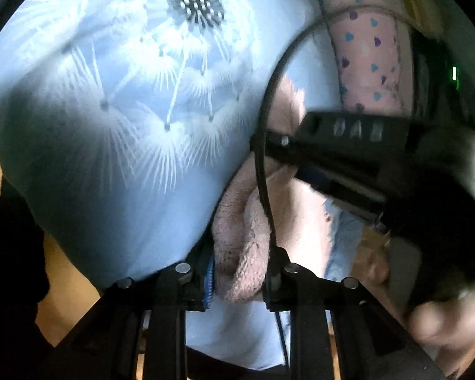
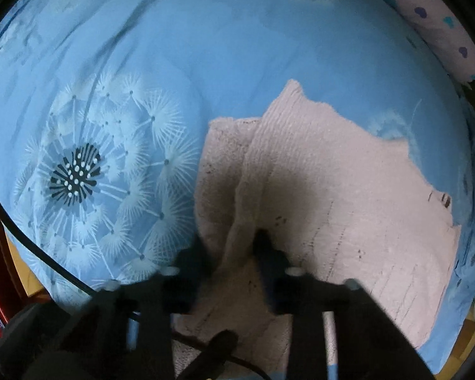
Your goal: Fold small clothes
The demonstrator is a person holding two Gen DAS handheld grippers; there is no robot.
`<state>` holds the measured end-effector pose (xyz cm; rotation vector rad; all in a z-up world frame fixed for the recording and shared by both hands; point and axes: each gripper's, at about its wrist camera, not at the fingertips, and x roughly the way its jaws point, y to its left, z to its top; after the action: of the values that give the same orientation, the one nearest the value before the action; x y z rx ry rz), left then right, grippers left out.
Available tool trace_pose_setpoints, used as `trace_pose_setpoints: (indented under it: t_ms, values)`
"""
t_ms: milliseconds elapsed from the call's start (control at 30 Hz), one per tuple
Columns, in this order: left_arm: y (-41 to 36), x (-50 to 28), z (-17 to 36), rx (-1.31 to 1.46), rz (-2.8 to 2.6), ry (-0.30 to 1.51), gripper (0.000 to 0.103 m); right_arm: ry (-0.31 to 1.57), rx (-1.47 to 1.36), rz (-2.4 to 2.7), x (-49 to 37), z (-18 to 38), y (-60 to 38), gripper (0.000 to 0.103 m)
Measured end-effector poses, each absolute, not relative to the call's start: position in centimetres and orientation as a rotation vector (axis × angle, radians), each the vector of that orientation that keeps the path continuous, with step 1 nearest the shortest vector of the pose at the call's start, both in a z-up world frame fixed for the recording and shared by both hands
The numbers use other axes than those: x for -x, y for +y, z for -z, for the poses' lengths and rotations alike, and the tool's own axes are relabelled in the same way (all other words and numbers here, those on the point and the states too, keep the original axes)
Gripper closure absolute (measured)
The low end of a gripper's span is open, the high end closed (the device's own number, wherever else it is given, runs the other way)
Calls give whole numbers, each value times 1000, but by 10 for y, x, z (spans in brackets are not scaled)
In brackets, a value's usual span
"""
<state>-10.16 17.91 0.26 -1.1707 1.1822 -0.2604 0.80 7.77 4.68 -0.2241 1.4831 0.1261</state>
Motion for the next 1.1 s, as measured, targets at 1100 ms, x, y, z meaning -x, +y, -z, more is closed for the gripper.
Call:
trace_pose_setpoints:
  t_ms: [1100]
  values:
    - [172, 118, -61, 857, 262, 944, 103, 1248, -178, -552, 2, -98, 41, 89]
